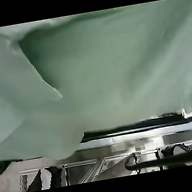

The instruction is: Fold the shirts.

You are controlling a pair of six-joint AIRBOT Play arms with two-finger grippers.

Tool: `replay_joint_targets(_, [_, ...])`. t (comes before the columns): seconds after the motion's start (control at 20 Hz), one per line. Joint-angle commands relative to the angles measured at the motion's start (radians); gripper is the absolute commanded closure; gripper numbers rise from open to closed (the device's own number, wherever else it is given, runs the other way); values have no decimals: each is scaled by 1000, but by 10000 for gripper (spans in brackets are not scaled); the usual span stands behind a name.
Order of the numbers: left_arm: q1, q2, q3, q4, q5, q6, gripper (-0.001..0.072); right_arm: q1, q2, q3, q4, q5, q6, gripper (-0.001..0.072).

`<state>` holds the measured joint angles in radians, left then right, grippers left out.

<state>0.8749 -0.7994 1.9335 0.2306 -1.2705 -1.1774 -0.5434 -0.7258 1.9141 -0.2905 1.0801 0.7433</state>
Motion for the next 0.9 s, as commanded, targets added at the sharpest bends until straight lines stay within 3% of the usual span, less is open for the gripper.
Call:
replay_joint_targets(0.0, [-83, -35, -168, 19, -50, 61, 696, 6, -142, -61, 85, 192, 31, 694])
replay_joint_targets(0.1, [-291, -111, -274, 134, -55, 89, 696, 97, -237, -168, 86, 229, 11, 694])
replay_joint_targets(0.2, [-519, -213, -379, 340, 4, 100, 695, 208, -329, -278, 10, 214, -13, 694])
replay_joint_targets(0.35, [-750, -420, -521, 681, 172, 34, 695, 320, -488, -412, -171, 71, -14, 694])
replay_joint_targets(0.45, [-779, -578, -573, 795, 272, -3, 695, 329, -615, -441, -200, -12, -11, 694])
replay_joint_targets(0.55, [-752, -755, -544, 787, 304, -22, 695, 319, -726, -439, -182, -89, -10, 694])
replay_joint_targets(0.65, [-727, -927, -424, 777, 266, -54, 695, 306, -823, -411, -123, -160, -11, 694])
replay_joint_targets(0.85, [-721, -1110, -120, 711, 145, -75, 695, 278, -921, -264, -76, -122, 35, 694])
